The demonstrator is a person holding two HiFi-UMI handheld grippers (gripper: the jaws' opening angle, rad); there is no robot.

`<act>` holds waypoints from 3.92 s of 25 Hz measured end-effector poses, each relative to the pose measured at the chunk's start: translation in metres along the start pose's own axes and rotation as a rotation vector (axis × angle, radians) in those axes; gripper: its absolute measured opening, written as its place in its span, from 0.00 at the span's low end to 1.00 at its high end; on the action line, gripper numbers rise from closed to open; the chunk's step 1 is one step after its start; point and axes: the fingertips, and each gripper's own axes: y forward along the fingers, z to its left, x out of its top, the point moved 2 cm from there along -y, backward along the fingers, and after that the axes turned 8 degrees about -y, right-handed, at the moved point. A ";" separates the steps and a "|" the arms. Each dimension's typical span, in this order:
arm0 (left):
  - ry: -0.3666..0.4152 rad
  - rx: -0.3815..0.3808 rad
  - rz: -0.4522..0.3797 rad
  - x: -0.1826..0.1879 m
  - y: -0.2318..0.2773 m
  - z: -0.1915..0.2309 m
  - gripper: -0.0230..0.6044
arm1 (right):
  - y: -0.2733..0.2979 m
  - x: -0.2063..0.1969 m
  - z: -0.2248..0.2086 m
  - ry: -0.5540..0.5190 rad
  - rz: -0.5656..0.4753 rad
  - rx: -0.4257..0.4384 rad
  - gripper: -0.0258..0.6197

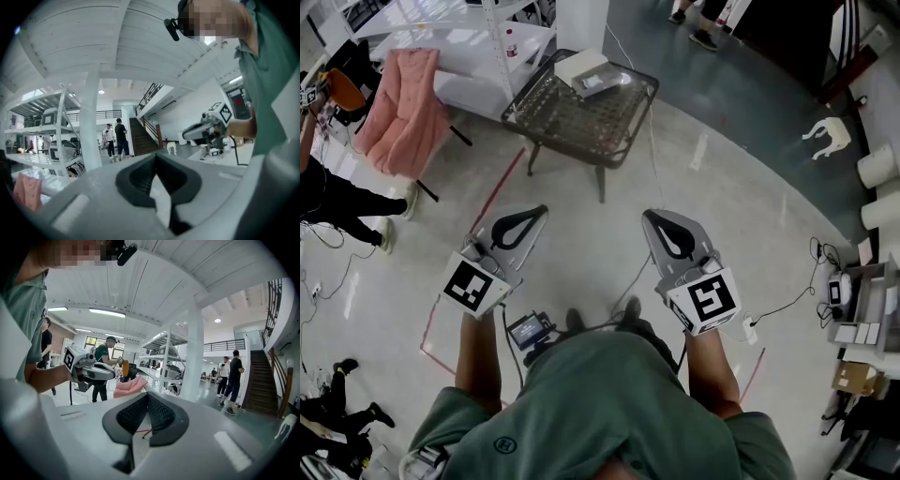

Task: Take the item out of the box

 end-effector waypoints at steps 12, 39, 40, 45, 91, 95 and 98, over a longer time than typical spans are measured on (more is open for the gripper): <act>0.016 0.010 0.015 0.005 0.065 -0.013 0.04 | -0.012 -0.028 -0.061 0.025 -0.035 0.022 0.05; -0.014 0.202 0.065 0.013 0.230 0.012 0.04 | 0.042 -0.089 -0.218 0.037 -0.095 0.270 0.05; -0.015 0.196 0.060 0.011 0.228 0.021 0.04 | 0.049 -0.089 -0.216 0.036 -0.088 0.263 0.05; -0.010 0.144 0.034 0.010 0.218 0.064 0.04 | 0.085 -0.075 -0.208 0.034 -0.062 0.210 0.05; -0.048 0.101 0.003 -0.010 0.227 0.298 0.04 | 0.304 -0.046 -0.256 0.021 -0.015 0.135 0.05; -0.045 0.132 0.042 -0.001 0.281 0.307 0.04 | 0.317 -0.059 -0.314 0.035 -0.024 0.174 0.05; -0.034 0.154 0.041 0.008 0.314 0.307 0.04 | 0.320 -0.066 -0.350 0.024 -0.044 0.201 0.05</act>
